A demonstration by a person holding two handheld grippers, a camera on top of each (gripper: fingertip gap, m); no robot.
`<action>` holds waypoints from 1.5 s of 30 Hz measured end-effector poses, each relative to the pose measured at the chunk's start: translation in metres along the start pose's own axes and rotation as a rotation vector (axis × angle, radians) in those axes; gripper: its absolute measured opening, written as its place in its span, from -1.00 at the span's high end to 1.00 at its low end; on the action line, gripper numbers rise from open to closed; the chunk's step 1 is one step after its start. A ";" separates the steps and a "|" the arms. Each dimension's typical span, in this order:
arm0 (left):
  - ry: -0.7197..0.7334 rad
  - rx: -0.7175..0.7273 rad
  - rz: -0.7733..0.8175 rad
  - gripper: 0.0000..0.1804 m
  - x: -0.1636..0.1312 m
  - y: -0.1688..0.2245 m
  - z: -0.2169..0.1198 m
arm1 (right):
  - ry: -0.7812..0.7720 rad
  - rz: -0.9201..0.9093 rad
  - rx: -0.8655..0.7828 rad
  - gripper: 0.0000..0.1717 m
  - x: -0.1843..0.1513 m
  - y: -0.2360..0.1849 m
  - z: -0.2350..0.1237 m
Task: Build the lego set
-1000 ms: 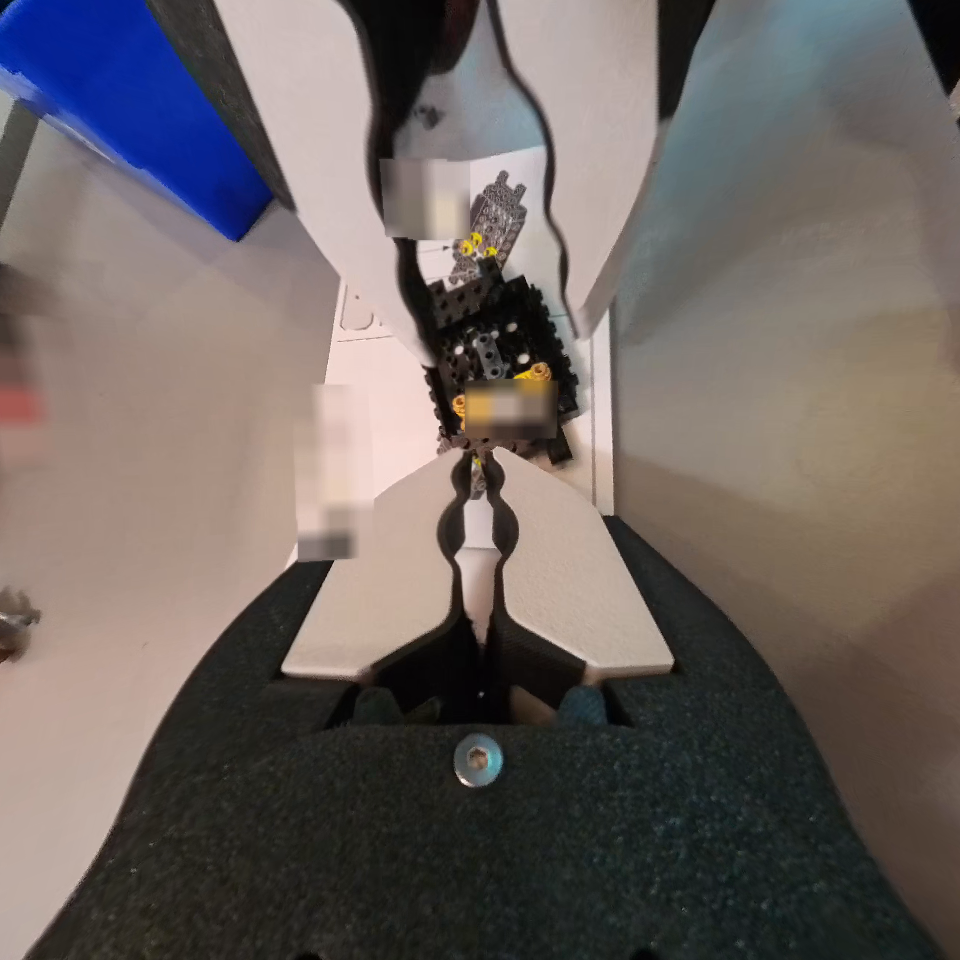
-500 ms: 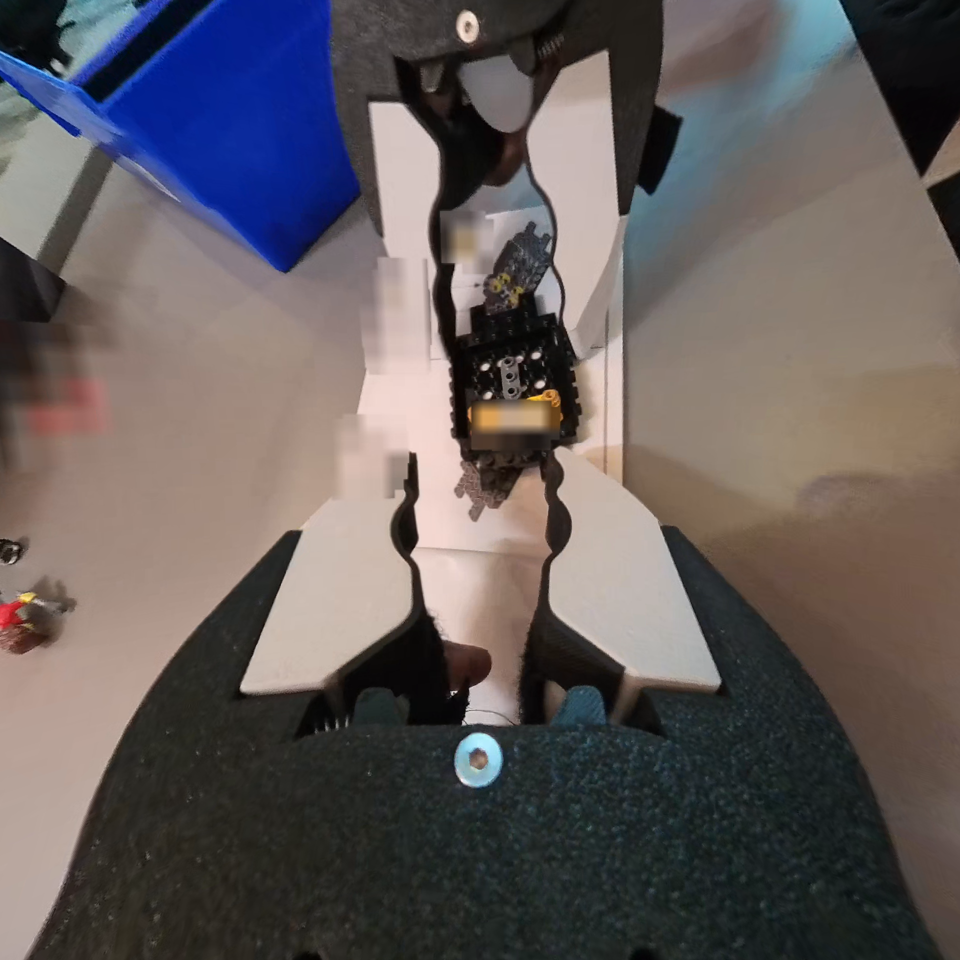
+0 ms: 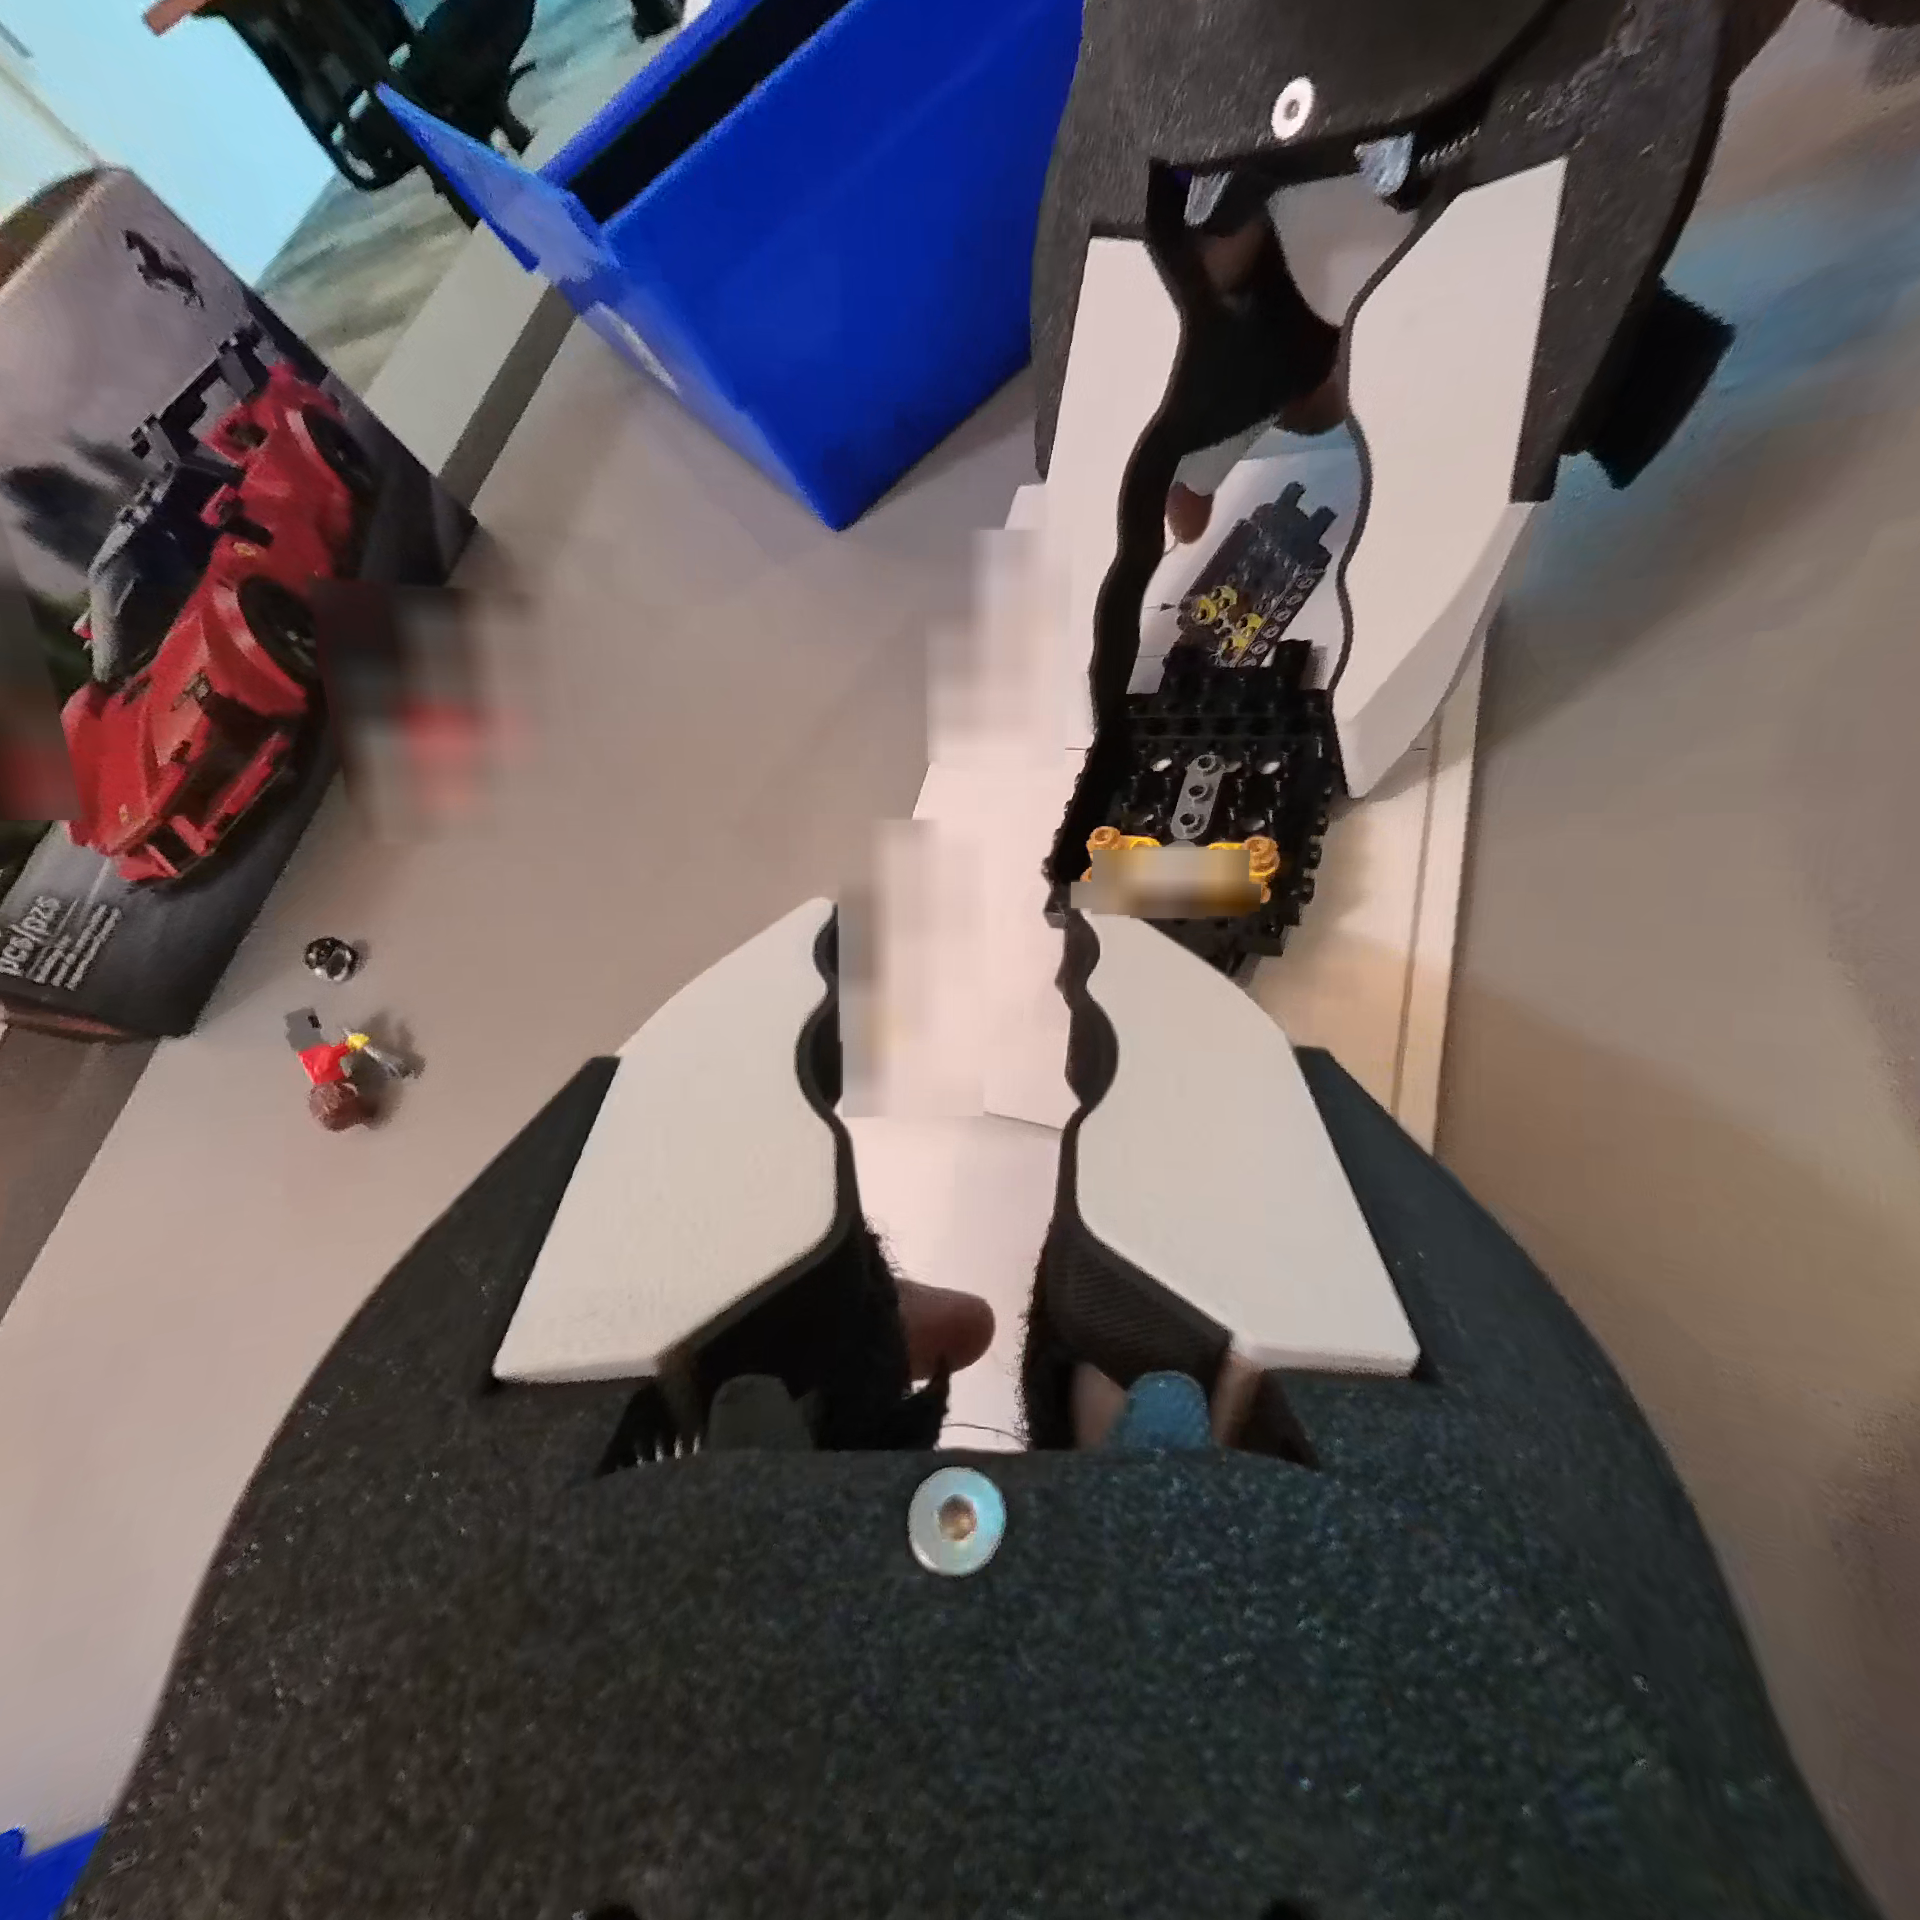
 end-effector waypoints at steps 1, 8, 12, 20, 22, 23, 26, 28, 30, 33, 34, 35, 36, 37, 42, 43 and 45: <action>-0.010 -0.006 -0.023 0.58 -0.002 0.000 0.002 | 0.007 0.005 0.000 0.33 0.001 0.001 0.001; 0.050 0.005 -0.120 0.57 0.000 -0.007 -0.001 | 0.172 0.044 -0.069 0.26 0.011 0.014 -0.005; 0.054 0.033 -0.188 0.57 -0.004 -0.014 -0.001 | 0.251 0.103 -0.081 0.30 0.017 0.022 -0.018; 0.092 0.016 -0.190 0.56 0.000 -0.010 -0.005 | 0.309 0.120 -0.168 0.29 0.020 0.043 -0.063; 0.095 0.026 -0.201 0.56 -0.001 -0.012 -0.006 | 0.302 0.124 -0.242 0.29 0.015 0.056 -0.075; 0.096 0.031 -0.206 0.56 -0.001 -0.013 -0.006 | 0.296 0.131 -0.278 0.29 0.012 0.063 -0.081; 0.099 0.060 -0.207 0.56 -0.003 -0.017 -0.006 | 0.277 0.173 -0.395 0.29 -0.001 0.086 -0.097; 0.100 0.094 -0.197 0.57 -0.003 -0.021 -0.008 | 0.265 0.208 -0.447 0.29 -0.009 0.098 -0.105; 0.102 0.129 -0.181 0.57 -0.003 -0.025 -0.010 | 0.252 0.238 -0.482 0.31 -0.015 0.106 -0.111; 0.123 0.162 -0.176 0.59 -0.002 -0.030 -0.015 | 0.239 0.242 -0.519 0.47 -0.021 0.114 -0.122; 0.133 0.160 -0.184 0.59 -0.001 -0.030 -0.016 | 0.243 0.244 -0.532 0.50 -0.022 0.116 -0.125; 0.142 0.159 -0.194 0.59 -0.001 -0.031 -0.017 | 0.254 0.246 -0.532 0.45 -0.021 0.116 -0.129; 0.147 0.163 -0.202 0.60 -0.001 -0.032 -0.018 | 0.268 0.242 -0.534 0.44 -0.020 0.115 -0.133; 0.148 0.171 -0.204 0.60 -0.002 -0.033 -0.018 | 0.284 0.235 -0.554 0.44 -0.018 0.117 -0.139; 0.150 0.175 -0.195 0.61 -0.002 -0.034 -0.018 | 0.184 0.242 -0.668 0.48 -0.043 0.136 -0.148; 0.151 0.164 -0.199 0.61 -0.002 -0.033 -0.017 | 0.157 0.247 -0.661 0.53 -0.049 0.137 -0.144; 0.153 0.117 -0.218 0.61 -0.003 -0.028 -0.013 | 0.135 0.237 -0.679 0.62 -0.052 0.139 -0.141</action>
Point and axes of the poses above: each gripper's, where its closed fingertips meet, z out along the fingers, x out of its top, y = z × x across the jaws, the point moved 1 cm from there along -z, back along the fingers, and after that the axes turned 12 degrees about -x, right-handed, at the moved point
